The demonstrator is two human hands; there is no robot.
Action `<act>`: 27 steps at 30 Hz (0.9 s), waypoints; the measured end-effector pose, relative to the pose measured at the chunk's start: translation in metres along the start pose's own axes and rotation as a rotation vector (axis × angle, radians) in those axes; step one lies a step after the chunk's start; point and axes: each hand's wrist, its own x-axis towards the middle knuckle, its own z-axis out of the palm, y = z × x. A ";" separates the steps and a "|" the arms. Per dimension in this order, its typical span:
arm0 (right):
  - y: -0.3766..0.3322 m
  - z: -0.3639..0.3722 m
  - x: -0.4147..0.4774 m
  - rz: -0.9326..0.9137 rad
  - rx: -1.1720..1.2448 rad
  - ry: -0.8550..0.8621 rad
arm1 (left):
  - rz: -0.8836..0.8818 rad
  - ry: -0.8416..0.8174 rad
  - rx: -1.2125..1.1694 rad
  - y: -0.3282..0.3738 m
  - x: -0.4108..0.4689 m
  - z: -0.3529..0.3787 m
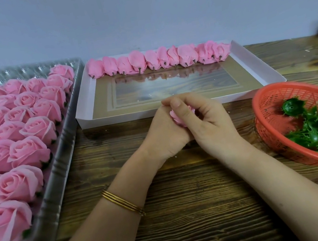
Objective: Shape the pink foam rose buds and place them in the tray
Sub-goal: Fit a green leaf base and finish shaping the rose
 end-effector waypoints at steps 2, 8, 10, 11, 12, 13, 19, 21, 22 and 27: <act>0.002 0.000 0.000 -0.009 -0.043 -0.016 | -0.016 0.008 0.013 -0.001 0.000 0.000; 0.003 0.001 -0.002 -0.013 -0.073 -0.049 | -0.053 0.001 -0.051 -0.001 -0.003 -0.002; 0.004 0.000 -0.002 0.001 -0.078 -0.059 | -0.066 0.003 -0.082 0.000 -0.003 -0.002; 0.004 -0.001 -0.002 0.015 -0.072 -0.068 | -0.071 0.012 -0.086 -0.001 -0.003 -0.002; 0.005 -0.001 -0.001 0.035 -0.060 -0.078 | -0.083 0.022 -0.087 0.000 -0.003 -0.001; 0.005 -0.002 -0.001 0.060 -0.039 -0.087 | -0.094 0.033 -0.096 0.000 -0.002 0.000; 0.007 -0.001 0.001 0.197 0.211 0.031 | -0.100 0.147 -0.204 0.003 -0.003 -0.003; 0.007 0.001 0.003 0.273 0.322 0.111 | -0.091 0.189 -0.249 0.007 -0.003 -0.003; 0.007 0.001 0.004 0.308 0.355 0.150 | -0.096 0.211 -0.263 0.009 -0.002 -0.003; 0.007 0.000 0.008 0.409 0.545 0.189 | -0.085 0.298 -0.301 0.012 -0.001 -0.001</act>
